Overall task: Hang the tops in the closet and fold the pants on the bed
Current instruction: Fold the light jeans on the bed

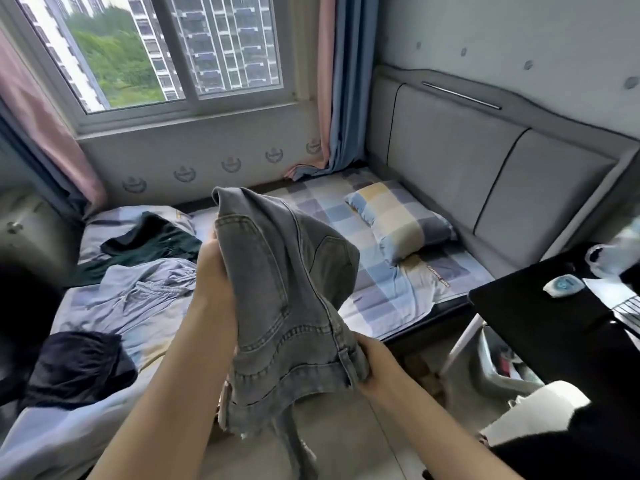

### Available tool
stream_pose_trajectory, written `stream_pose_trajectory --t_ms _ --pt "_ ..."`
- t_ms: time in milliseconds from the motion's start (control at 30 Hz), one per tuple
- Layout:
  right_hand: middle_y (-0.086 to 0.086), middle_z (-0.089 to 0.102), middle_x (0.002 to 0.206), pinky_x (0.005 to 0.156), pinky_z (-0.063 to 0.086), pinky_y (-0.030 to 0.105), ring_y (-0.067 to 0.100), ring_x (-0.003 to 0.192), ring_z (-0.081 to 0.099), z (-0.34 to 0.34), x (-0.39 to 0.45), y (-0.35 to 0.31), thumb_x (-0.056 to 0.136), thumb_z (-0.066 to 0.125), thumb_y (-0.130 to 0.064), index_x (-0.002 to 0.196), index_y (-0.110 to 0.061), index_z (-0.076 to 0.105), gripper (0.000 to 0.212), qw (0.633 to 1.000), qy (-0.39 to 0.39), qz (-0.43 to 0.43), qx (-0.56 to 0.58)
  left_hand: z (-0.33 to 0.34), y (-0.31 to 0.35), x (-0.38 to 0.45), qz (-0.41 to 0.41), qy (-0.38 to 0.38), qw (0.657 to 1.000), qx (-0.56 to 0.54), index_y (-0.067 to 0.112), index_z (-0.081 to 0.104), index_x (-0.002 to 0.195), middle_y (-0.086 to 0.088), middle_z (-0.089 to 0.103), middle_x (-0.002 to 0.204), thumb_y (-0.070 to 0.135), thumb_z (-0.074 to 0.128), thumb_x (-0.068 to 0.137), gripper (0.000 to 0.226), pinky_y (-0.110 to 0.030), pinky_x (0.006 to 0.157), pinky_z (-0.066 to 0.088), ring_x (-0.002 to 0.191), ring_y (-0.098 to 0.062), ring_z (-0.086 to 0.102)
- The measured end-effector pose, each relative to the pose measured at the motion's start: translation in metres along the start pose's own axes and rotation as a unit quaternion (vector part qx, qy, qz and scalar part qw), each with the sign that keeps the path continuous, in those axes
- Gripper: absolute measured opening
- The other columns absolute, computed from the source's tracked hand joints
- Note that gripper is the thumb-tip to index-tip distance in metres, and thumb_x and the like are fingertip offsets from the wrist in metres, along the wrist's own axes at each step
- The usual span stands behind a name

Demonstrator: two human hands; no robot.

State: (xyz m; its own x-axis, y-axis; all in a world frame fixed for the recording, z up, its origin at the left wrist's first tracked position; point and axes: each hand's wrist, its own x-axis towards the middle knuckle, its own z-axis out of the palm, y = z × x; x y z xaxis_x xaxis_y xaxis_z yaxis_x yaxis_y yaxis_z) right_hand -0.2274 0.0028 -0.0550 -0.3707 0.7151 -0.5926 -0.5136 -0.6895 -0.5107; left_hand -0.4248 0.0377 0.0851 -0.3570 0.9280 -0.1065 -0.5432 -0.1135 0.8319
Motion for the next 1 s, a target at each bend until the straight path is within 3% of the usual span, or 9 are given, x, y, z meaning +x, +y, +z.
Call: stream_pose_trajectory --t_ms 133,300,333,467,600,667,767,900,1000 --pt "0.026 0.069 0.105 0.080 0.058 0.040 0.035 0.088 0.070 0.025 0.006 -0.040 0.077 0.035 -0.009 0.101 0.007 0.071 0.046 0.994 -0.051 -0.067 0.072 -0.030 0.007 0.029 -0.120 -0.067 0.990 0.041 0.013 0.074 0.107 -0.009 0.074 0.107 0.068 0.057 0.081 0.063 -0.034 0.081 0.059 0.100 -0.021 0.071" --pt "0.018 0.069 0.106 0.085 0.056 0.031 0.026 0.096 0.068 0.088 0.028 -0.087 0.070 0.046 0.012 0.114 0.004 0.061 0.047 0.954 -0.104 -0.249 -0.132 -0.066 -0.011 0.062 -0.290 -0.095 0.938 0.166 0.009 0.066 0.103 -0.009 0.072 0.091 0.033 0.074 0.081 0.033 -0.034 0.071 0.055 0.081 -0.022 0.070" --pt "0.012 0.070 0.108 0.089 0.053 0.028 0.023 0.101 0.067 0.097 0.034 -0.096 0.075 0.051 0.012 0.116 -0.001 0.063 0.045 0.907 -0.037 -0.319 -0.272 -0.074 -0.010 0.074 -0.299 -0.080 0.934 0.178 0.008 0.067 0.101 -0.010 0.071 0.090 0.027 0.069 0.086 0.025 -0.034 0.072 0.053 0.079 -0.023 0.070" --pt "0.008 0.067 0.105 0.087 0.040 0.012 0.020 0.098 0.062 0.106 0.062 -0.127 0.078 0.059 0.004 0.114 -0.004 0.062 0.036 0.570 0.075 -0.509 -0.641 -0.098 -0.003 0.111 -0.253 -0.035 0.947 0.197 0.000 0.072 0.082 -0.011 0.073 0.069 0.011 0.044 0.098 0.034 -0.022 0.053 0.054 0.059 -0.017 0.070" --pt "0.013 0.058 0.114 0.093 0.042 0.033 0.029 0.104 0.056 0.112 0.103 -0.166 0.088 0.059 -0.007 0.118 -0.004 0.055 0.030 0.432 0.068 -0.473 -0.765 -0.132 0.007 0.161 -0.216 0.062 0.962 0.159 0.000 0.068 0.114 -0.011 0.073 0.093 0.010 0.045 0.098 0.030 -0.026 0.057 0.054 0.062 -0.017 0.068" --pt "0.014 0.059 0.113 0.094 0.045 0.039 0.030 0.103 0.058 0.117 0.125 -0.181 0.091 0.054 -0.007 0.119 -0.002 0.055 0.028 0.364 0.045 -0.467 -0.805 -0.154 0.016 0.187 -0.175 0.096 0.974 0.106 0.014 0.033 0.151 -0.011 0.058 0.128 0.008 0.055 0.093 0.062 -0.031 0.060 0.054 0.075 -0.016 0.068" --pt "0.015 0.060 0.099 0.084 0.048 0.041 0.030 0.091 0.059 0.129 0.152 -0.191 0.095 0.047 -0.006 0.106 0.000 0.058 0.017 0.234 0.010 -0.447 -0.863 -0.162 0.023 0.209 -0.110 0.036 0.991 0.063 0.036 0.032 0.146 -0.007 0.054 0.131 0.012 0.067 0.085 0.074 -0.028 0.063 0.057 0.091 -0.015 0.073" --pt "0.014 0.059 0.084 0.068 0.048 0.042 0.032 0.075 0.058 0.149 0.191 -0.199 0.097 0.044 -0.009 0.092 -0.003 0.054 0.013 0.304 0.049 -0.430 -0.849 -0.139 0.006 0.225 -0.063 -0.032 0.978 0.198 0.046 0.038 0.142 -0.011 0.025 0.159 0.013 0.083 0.066 0.095 -0.025 0.078 0.056 0.111 -0.016 0.065" --pt "0.011 0.053 0.070 0.058 0.041 0.040 0.032 0.064 0.052 0.157 0.223 -0.209 0.099 0.043 -0.010 0.082 -0.007 0.045 0.018 0.380 0.044 -0.423 -0.821 -0.127 -0.018 0.235 0.013 -0.105 0.897 0.430 0.068 0.032 0.134 0.008 0.005 0.163 0.052 0.093 0.043 0.111 -0.039 0.112 0.030 0.147 -0.013 0.018"
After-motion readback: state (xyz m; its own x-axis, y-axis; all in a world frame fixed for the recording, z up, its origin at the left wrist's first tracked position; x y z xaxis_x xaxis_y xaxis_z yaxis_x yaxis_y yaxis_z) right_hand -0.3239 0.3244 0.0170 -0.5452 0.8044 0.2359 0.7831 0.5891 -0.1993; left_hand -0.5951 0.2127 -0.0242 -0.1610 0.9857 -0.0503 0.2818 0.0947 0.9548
